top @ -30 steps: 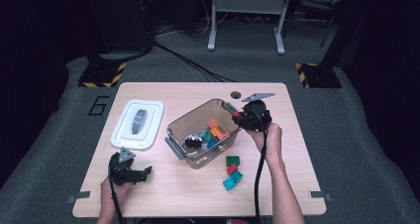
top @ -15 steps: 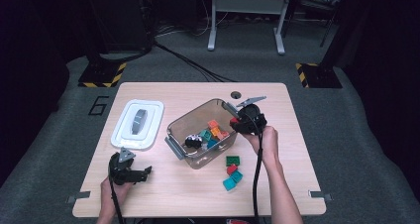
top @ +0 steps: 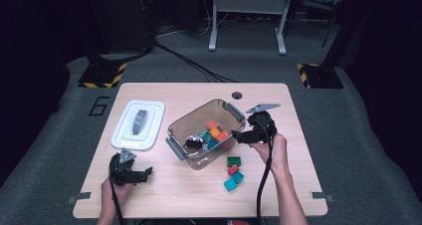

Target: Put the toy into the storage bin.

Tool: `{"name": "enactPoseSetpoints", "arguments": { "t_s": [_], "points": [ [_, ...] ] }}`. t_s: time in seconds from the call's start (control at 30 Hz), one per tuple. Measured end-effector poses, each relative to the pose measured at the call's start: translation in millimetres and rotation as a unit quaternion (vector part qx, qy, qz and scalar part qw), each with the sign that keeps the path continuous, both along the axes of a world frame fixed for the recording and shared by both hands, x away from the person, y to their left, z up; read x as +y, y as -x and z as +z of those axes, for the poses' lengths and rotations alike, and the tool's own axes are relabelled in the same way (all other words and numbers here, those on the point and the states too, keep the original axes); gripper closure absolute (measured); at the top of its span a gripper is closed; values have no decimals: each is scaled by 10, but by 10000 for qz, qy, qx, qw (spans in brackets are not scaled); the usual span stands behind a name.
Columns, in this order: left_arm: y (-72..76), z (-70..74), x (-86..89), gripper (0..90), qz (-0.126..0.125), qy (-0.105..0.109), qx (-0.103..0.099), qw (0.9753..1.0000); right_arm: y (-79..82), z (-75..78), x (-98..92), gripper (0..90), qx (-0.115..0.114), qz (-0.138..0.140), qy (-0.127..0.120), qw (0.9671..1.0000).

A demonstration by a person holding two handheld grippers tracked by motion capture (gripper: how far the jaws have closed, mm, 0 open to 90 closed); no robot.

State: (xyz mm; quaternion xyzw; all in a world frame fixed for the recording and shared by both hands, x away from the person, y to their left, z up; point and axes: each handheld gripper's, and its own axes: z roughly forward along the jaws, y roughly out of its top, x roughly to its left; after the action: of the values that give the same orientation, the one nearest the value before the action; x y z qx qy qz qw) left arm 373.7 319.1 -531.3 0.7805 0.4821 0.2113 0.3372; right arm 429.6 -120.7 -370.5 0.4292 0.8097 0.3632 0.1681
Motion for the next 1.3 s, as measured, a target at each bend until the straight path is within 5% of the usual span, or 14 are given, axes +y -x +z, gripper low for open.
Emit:
{"name": "enactPoseSetpoints", "arguments": {
  "t_s": [0.33, 0.67, 0.93, 1.3],
  "points": [
    [0, 2, 2, 50, -6, -29, 1, 10000, 240, -313, -127, 0, 222, -48, -33, 9997],
    [0, 2, 1, 50, 0, -27, -2, 10000, 417, -723, -140, 0, 541, -169, -36, 9984],
    [-4, 0, 4, 50, -4, -19, -19, 10000, 529, -1024, 27, 0, 762, -61, 116, 9970],
    [-5, 0, 5, 50, -2, -11, -8, 10000, 573, -1138, 167, 392, 818, 128, 261, 9962]
  ]
}}
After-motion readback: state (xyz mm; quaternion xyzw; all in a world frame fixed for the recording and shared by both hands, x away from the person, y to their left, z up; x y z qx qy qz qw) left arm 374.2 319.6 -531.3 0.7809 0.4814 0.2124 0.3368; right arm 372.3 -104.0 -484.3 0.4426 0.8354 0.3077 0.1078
